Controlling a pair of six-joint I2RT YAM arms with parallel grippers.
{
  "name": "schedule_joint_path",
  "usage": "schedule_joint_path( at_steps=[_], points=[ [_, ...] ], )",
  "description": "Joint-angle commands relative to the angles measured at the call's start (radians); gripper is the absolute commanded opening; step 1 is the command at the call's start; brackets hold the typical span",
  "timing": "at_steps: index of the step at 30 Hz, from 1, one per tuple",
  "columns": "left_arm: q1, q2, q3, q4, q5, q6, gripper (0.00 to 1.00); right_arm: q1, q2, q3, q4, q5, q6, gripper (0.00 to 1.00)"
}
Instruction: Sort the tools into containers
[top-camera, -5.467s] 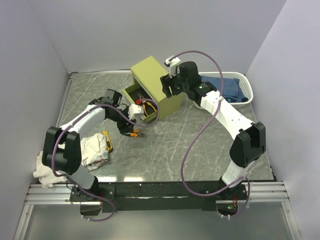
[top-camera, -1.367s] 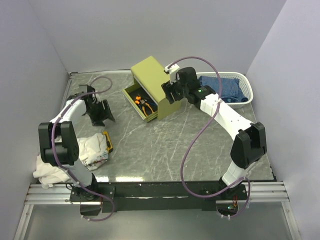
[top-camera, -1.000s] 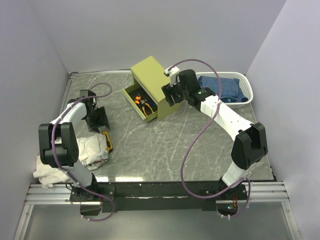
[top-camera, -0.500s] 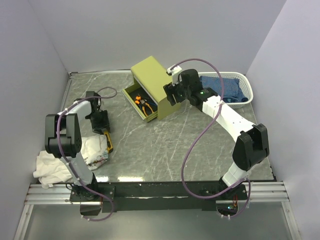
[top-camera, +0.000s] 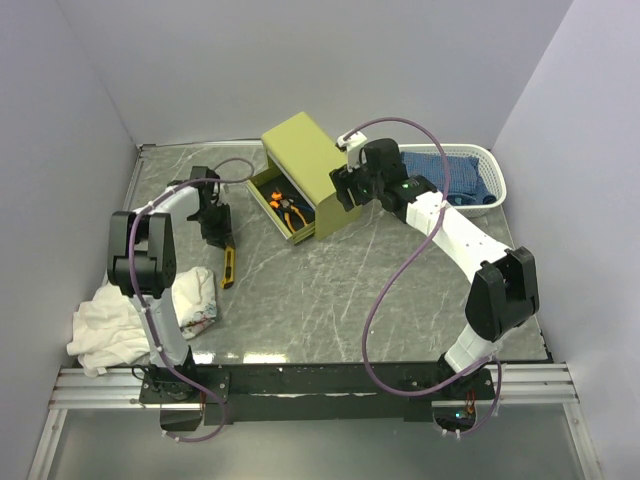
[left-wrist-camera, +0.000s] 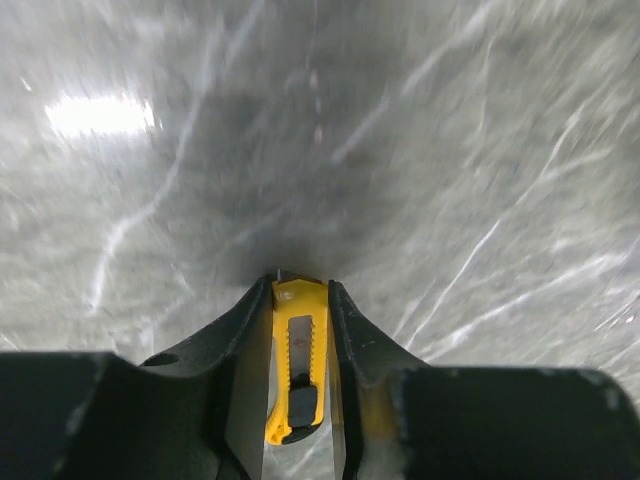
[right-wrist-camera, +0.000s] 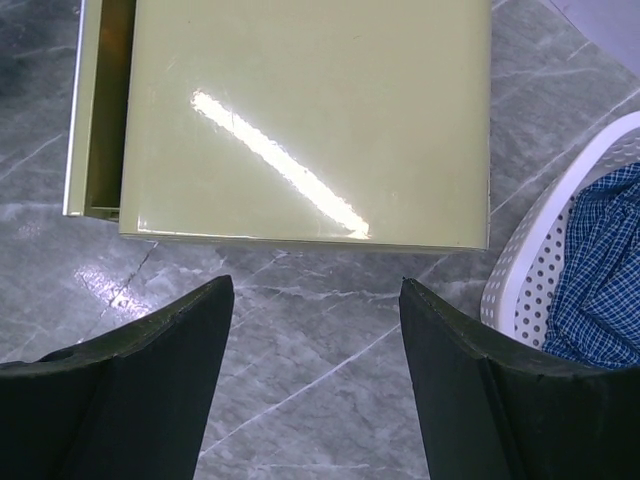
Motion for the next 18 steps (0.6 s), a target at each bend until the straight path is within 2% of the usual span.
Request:
schedule_joint_path(
  at_steps=[1, 2, 3, 6, 11, 14, 18],
  points=[
    [0.001, 0.011, 0.067, 0.009, 0.008, 0.01, 0.25, -0.007, -0.041, 0.021, 0.031, 0.006, 0.001, 0.75],
    [0.001, -0.002, 0.067, 0.012, -0.001, 0.007, 0.36, -0.007, -0.041, 0.019, 0.034, 0.009, -0.001, 0.75],
    [-0.002, -0.012, 0.067, 0.01, -0.015, 0.001, 0.61, -0.007, -0.041, 0.019, 0.033, 0.01, -0.001, 0.75],
    [-0.013, -0.062, 0.036, 0.001, -0.018, -0.007, 0.69, -0.006, -0.045, 0.013, 0.034, 0.01, -0.004, 0.75],
    [-0.047, -0.11, -0.08, 0.012, -0.044, -0.018, 0.68, -0.007, -0.039, 0.012, 0.037, 0.01, -0.001, 0.75],
    [-0.061, -0.095, -0.105, 0.022, -0.065, -0.011, 0.63, -0.007, -0.031, 0.025, 0.033, 0.006, 0.001, 0.75],
    [-0.074, -0.052, -0.079, 0.003, -0.128, -0.005, 0.44, -0.009, -0.033, 0.024, 0.037, 0.01, 0.001, 0.75]
  ],
)
